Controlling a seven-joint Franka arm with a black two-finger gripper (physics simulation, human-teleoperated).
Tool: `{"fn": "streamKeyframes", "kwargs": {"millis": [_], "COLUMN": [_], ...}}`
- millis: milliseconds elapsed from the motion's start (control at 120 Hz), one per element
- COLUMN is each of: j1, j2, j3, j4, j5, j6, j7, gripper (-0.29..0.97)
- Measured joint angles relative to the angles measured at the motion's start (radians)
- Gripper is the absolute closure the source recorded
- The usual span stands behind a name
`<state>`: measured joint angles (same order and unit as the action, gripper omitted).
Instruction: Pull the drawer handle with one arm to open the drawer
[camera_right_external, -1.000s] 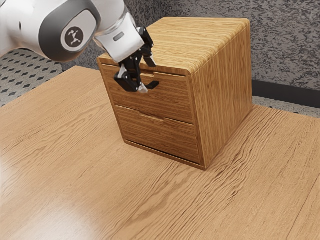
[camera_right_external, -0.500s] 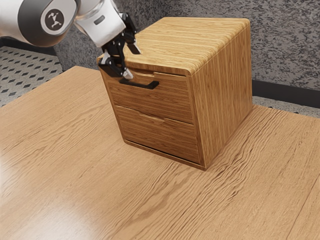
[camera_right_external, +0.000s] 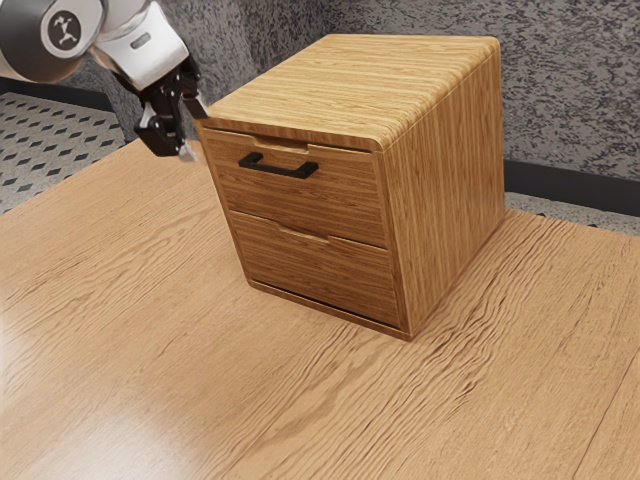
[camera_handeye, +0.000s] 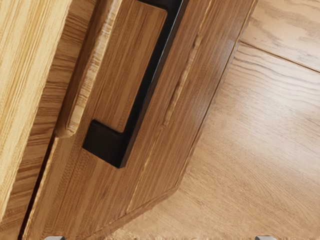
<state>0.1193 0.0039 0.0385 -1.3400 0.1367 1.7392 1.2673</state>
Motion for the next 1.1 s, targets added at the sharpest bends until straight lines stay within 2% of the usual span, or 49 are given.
{"fn": "streamKeyframes", "kwargs": {"millis": [400, 1100], "j1": [0.090, 0.025], "j2": [-0.015, 0.013], "j3": [-0.011, -0.029], "j4": [-0.009, -0.016], "j5": [0.000, -0.001], "j6": [-0.024, -0.027], "j7": [0.003, 0.006], "gripper": [0.20, 0.20]}}
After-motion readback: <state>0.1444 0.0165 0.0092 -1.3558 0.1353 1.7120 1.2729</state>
